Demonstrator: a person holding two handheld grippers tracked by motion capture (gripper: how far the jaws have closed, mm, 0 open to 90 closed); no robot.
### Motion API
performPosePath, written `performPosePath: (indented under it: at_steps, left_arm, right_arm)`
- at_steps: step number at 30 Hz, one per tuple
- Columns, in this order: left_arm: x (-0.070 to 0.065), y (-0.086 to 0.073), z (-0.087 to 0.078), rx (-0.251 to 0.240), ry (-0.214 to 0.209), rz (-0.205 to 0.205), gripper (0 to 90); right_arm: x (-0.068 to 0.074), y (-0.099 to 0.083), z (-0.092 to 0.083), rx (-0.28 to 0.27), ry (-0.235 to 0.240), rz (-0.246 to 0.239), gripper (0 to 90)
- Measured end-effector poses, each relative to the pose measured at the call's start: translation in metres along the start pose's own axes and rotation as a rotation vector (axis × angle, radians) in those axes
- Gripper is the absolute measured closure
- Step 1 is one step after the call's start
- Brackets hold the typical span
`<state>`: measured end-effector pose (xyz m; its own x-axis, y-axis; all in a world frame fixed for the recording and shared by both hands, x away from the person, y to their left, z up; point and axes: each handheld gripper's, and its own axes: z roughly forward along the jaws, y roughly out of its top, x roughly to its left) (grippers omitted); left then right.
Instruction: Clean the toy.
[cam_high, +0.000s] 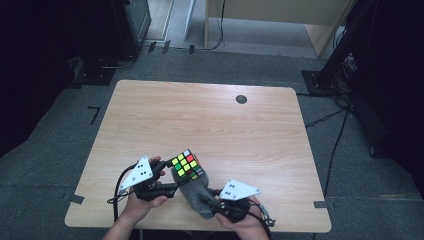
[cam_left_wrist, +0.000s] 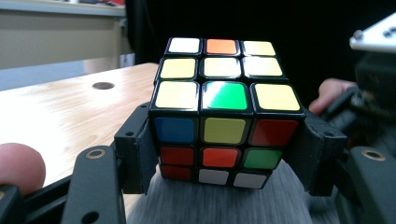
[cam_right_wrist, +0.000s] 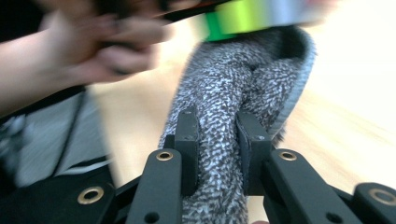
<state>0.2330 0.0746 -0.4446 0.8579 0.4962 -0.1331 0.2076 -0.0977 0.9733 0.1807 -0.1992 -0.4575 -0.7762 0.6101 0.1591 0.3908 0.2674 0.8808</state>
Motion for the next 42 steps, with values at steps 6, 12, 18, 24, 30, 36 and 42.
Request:
performPosePath:
  at_steps: [6,12,18,24,30,36,42]
  left_arm:
    - [0.001,-0.004,0.014,0.078,0.158,0.039,34.0]
    - [0.016,-0.006,0.027,0.114,0.259,-0.029,34.0]
    - [0.031,-0.014,0.046,0.188,0.341,-0.040,34.0]
    - [0.040,-0.022,0.062,0.223,0.373,-0.037,33.9]
    - [0.044,-0.029,0.076,0.267,0.388,-0.035,33.9]
    - [0.047,-0.038,0.084,0.328,0.413,-0.038,33.9]
    - [0.045,-0.044,0.089,0.364,0.418,-0.028,33.9]
  right_arm:
    - [-0.031,-0.004,-0.029,-0.043,-0.236,0.119,73.5]
    - [-0.044,-0.002,-0.044,-0.022,-0.397,0.143,72.9]
    - [-0.058,-0.006,-0.049,0.034,-0.484,0.146,72.4]
    - [-0.074,-0.019,-0.043,0.044,-0.537,0.189,72.5]
    - [-0.084,-0.032,-0.038,0.057,-0.561,0.207,72.6]
    - [-0.085,-0.038,-0.031,0.079,-0.549,0.209,72.5]
    - [-0.084,-0.044,-0.023,0.085,-0.537,0.227,72.4]
